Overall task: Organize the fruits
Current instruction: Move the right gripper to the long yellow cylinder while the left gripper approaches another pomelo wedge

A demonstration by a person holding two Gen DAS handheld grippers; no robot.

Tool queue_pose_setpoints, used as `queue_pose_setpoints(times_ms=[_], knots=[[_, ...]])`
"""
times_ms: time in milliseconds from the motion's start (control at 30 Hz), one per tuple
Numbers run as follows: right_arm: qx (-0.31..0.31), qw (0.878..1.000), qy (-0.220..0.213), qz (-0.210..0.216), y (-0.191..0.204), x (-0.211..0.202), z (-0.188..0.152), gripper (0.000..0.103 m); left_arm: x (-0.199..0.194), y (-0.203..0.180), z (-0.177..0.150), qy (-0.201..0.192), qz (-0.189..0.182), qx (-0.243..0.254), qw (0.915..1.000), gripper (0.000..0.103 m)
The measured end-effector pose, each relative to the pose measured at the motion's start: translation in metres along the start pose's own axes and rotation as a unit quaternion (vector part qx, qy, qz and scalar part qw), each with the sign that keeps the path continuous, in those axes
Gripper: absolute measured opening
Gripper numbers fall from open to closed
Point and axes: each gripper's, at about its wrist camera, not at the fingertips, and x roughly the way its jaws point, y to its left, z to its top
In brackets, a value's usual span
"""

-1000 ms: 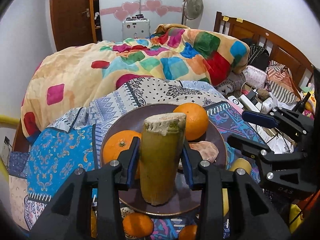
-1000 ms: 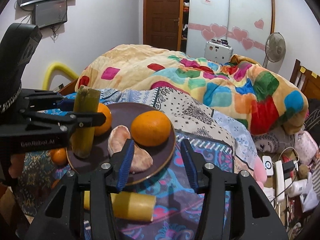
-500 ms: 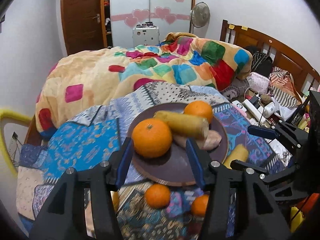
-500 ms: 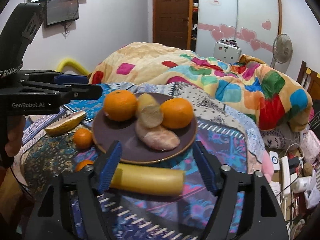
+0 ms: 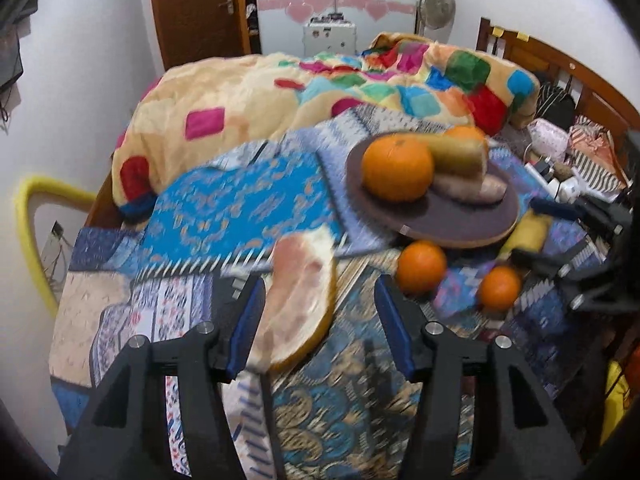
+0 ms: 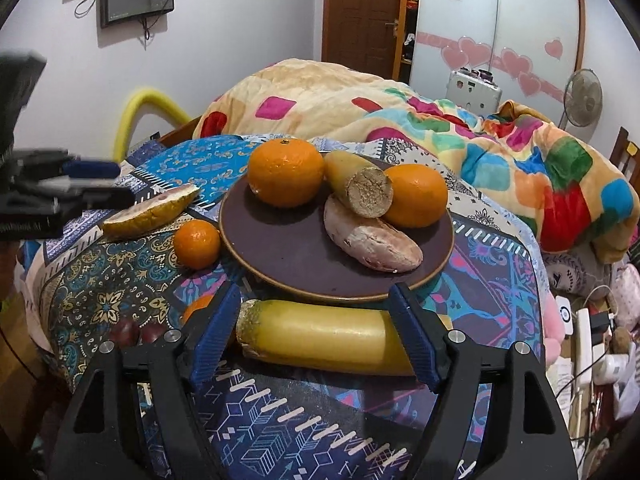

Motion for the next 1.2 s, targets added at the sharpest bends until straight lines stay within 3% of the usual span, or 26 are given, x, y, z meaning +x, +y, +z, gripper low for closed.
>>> queue_pose_setpoints(times_ms=[367, 567, 767, 933, 1100, 1200], knots=[[-0.023, 1.000, 0.012, -0.014, -0.004, -0.021, -0.018, 0.073, 0.032, 0.017, -0.019, 0.041, 0.004, -0.005, 0.9991, 0.059], [0.002, 0.999, 0.035, -0.020, -0.026, -0.028, -0.033, 0.073, 0.039, 0.025, -0.018, 0.041, -0.029, -0.023, 0.9985, 0.061], [0.024, 0.999, 0.037, -0.025, -0.031, -0.034, -0.040, 0.073, 0.036, 0.018, -0.020, 0.029, -0.012, -0.017, 0.9994, 0.057], [0.058, 0.998, 0.011, -0.017, -0.032, -0.044, -0.034, 0.075, 0.030, 0.013, -0.024, 0.029, -0.015, -0.022, 0.9992, 0.056], [0.103, 0.994, 0.017, -0.034, -0.037, -0.027, -0.029, 0.090, 0.022, 0.002, -0.033, 0.024, -0.011, -0.016, 0.9995, 0.056], [0.114, 0.992, 0.011, -0.051, -0.036, -0.020, -0.030, 0.090, 0.016, -0.003, -0.039, 0.018, -0.010, -0.007, 0.9998, 0.055]])
